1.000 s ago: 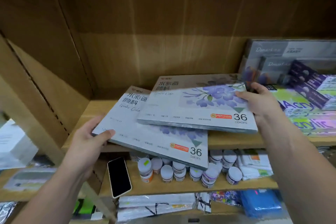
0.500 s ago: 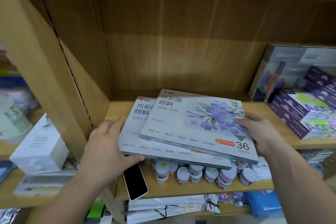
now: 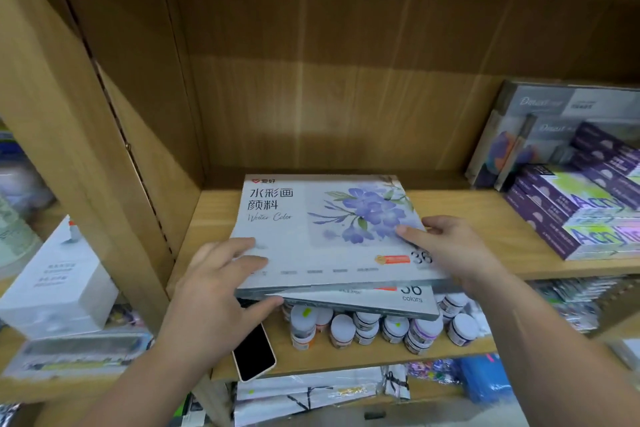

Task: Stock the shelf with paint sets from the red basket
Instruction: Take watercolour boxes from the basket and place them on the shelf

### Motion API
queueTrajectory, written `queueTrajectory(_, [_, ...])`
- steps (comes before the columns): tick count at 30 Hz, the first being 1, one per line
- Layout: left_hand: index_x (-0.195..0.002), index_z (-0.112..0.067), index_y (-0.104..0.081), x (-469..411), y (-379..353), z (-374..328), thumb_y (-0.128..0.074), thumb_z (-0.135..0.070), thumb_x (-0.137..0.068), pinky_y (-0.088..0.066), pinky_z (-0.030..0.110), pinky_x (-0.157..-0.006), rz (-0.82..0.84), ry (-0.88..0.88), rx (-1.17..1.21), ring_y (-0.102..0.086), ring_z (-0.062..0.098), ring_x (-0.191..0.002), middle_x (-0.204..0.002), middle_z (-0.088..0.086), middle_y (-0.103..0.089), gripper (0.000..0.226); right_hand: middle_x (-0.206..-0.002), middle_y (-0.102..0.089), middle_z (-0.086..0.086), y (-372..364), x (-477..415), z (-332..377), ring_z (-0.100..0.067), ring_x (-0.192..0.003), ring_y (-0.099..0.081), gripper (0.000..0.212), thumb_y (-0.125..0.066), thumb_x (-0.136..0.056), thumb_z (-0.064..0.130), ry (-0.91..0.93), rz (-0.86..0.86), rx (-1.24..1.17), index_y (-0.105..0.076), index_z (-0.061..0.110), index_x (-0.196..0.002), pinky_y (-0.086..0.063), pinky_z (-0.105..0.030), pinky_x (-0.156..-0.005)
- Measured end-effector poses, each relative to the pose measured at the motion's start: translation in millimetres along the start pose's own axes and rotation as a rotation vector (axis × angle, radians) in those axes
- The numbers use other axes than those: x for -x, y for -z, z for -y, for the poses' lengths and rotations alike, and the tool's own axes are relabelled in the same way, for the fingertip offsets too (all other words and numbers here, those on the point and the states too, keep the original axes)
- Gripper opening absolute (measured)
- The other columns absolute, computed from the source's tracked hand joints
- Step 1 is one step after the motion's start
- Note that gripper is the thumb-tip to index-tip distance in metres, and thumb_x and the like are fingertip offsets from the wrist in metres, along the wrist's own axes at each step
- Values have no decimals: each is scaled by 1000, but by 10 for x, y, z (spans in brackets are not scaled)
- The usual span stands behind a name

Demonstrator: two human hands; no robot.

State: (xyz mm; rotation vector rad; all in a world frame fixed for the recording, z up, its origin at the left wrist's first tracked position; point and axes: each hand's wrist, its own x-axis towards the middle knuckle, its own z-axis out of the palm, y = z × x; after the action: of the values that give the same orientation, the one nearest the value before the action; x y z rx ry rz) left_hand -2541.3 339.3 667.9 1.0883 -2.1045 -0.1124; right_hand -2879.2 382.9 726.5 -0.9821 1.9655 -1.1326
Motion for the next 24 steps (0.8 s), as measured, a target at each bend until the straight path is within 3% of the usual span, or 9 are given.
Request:
queueTrajectory(3, [-133,-26,-65,-109,70,-91,-60,-88,-59,-41,44,-104,168,163,-9,-44,28,-128,-148,2,-50,97,-82,-81,-6,-27,-4,-7,-29,-81,-77,38,-87,-80,37,-22,35,25,-76,5,-98,-62,-46,-77])
queueTrajectory(5, [-147,-30,-50,-214,157,-146,-43,-97,-63,-33,43,-110,248,364,3,-36,31,-141,-154,2,-48,107,-79,-79,-6,-40,-43,-14,-28,-78,-76,38,-85,-81,44,-24,34,82,-76,8,-89,-59,-39,-69])
queueTrajectory(9, [-135,-45,-51,-434,143,-183,-40,-91,-67,-47,41,-100,303,622,194,-57,25,-119,-118,-13,-67,83,-83,-76,-10,-43,-149,27,-29,-80,-71,49,-75,-87,55,-21,-1,251,-71,6,-85,-45,-33,-63])
queueTrajectory(11, [-126,-43,-58,-565,98,-187,-53,-87,-65,-52,43,-101,236,799,450,-66,19,-110,-116,-16,-70,76,-84,-76,-11,-55,-189,44,-30,-78,-72,45,-78,-86,50,-45,8,223,-72,6,-88,-53,-35,-66])
queueTrajectory(13, [-125,-37,-61,-630,39,-201,-69,-73,-69,-55,42,-98,153,898,644,-70,16,-103,-118,-12,-71,67,-83,-78,-10,-109,-210,2,-33,-80,-75,40,-84,-76,46,-53,-8,154,-73,9,-87,-63,-50,-78])
queueTrajectory(15, [-113,-38,-67,-636,-46,-224,-75,-60,-69,-58,46,-94,93,861,653,-74,16,-99,-109,-14,-76,50,-77,-79,-7,-156,-215,-51,-35,-78,-76,35,-84,-70,42,-31,-58,88,-75,11,-82,-62,-60,-77])
queueTrajectory(18, [-112,-48,-67,-616,-114,-205,-73,-47,-68,-58,52,-94,6,742,606,-72,16,-105,-108,-19,-76,44,-79,-80,-2,-171,-235,-77,-31,-76,-77,16,-86,-77,28,45,-125,-53,-75,18,-85,-62,-60,-74])
queueTrajectory(21, [-149,-48,-38,-708,-80,-149,-78,-50,-74,-50,53,-107,-77,653,477,-52,18,-135,-140,-17,-57,85,-99,-79,8,-145,-216,12,-19,-89,-77,25,-87,-81,29,186,-199,-172,-74,32,-102,-64,-50,-79])
queueTrajectory(24, [-160,-40,-19,-919,19,-132,-85,-32,-82,-47,50,-111,-164,605,455,-43,17,-140,-150,-12,-41,103,-124,-67,10,-108,-214,180,-6,-108,-67,51,-85,-82,37,363,-288,-158,-63,34,-127,-61,-34,-86])
